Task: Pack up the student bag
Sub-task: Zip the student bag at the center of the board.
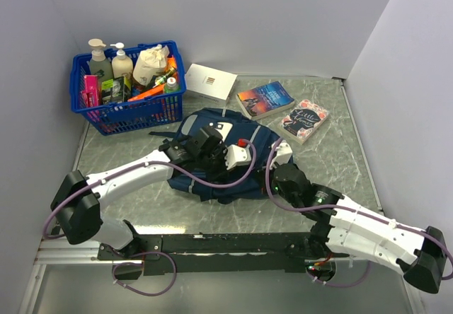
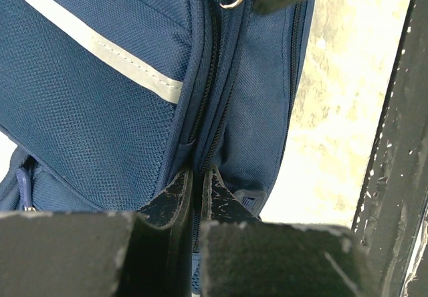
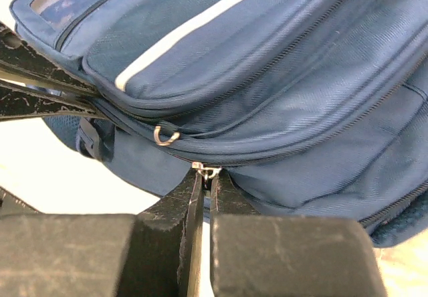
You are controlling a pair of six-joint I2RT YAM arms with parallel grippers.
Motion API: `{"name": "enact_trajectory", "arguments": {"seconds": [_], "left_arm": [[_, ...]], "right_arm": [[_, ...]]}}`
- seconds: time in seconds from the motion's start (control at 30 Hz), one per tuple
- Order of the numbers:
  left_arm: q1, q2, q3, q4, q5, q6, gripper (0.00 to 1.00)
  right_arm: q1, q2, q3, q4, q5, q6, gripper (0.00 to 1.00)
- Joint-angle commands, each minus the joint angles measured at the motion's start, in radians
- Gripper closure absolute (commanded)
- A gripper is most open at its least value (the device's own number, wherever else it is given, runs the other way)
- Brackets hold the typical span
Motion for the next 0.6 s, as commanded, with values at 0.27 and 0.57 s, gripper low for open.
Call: {"name": "enact_trajectory", "arguments": {"seconds": [0.27,0.57], "left_arm": [[0.022,-0.104,-0.101,-0.081,-0.112,0.083,0.99],[0.110,-0.265,-0.256,-0.206,-0.094,0.267,0.99]], "right_arm": [[-0.145,-0.107,0.024,-0.116,0.007,-0.001,1.00],[-0.242,-0.052,0.041,-0.075,-0.082,-0.070,1.00]]}}
